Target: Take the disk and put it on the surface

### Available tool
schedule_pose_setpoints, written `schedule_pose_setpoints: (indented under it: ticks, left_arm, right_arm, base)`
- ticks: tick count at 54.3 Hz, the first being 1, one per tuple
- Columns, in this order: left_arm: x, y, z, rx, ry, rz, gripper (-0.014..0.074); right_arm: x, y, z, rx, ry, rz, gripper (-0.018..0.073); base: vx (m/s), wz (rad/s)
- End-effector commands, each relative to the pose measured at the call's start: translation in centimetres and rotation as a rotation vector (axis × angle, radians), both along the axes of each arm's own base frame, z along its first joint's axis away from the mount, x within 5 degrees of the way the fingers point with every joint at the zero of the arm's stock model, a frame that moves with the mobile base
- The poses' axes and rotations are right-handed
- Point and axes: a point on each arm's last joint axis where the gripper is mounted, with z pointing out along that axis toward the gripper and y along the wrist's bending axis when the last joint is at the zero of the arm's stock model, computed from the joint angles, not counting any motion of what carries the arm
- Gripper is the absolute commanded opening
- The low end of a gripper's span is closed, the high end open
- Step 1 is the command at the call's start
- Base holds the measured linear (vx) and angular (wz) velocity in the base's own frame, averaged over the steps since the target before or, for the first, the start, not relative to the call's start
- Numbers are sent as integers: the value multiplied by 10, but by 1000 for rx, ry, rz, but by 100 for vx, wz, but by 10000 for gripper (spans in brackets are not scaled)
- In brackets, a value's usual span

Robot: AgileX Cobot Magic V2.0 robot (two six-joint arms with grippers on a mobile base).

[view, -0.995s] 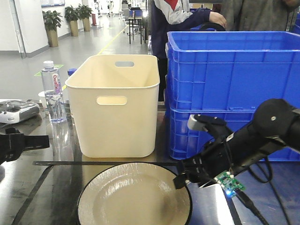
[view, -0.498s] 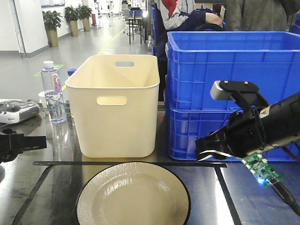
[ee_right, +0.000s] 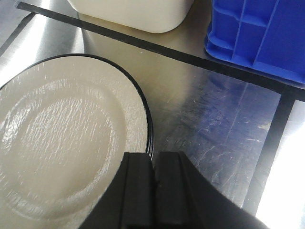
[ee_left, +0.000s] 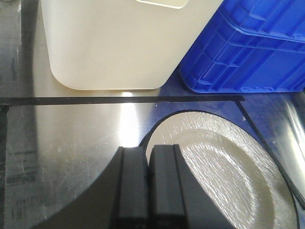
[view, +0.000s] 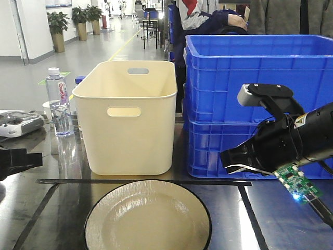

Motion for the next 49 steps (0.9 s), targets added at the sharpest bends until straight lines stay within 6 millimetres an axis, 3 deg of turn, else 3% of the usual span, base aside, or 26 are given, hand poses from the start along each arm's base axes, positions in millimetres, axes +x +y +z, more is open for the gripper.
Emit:
schedule_pose_setpoints:
  ticks: [1,35,41,49]
  left_arm:
    - [-4,1,19,-38,-88,36,-10]
    - [-6,-1,25,-82,-125,56,-9]
    - [-18,-4,26,-35,-187,91,-9]
    - [-45,-2,11,15,-282,196,-9]
  right_arm:
    - [-6,-4,25,44,-118,-21,6]
    - [-6,-4,25,44,-118,-21,9]
    - [-6,-4,25,45,-118,-21,9]
    - [-6,-4,25,44,-118,-21,9]
  base:
    - [0,0]
    - [0,0]
    - [0,0]
    - [0,0]
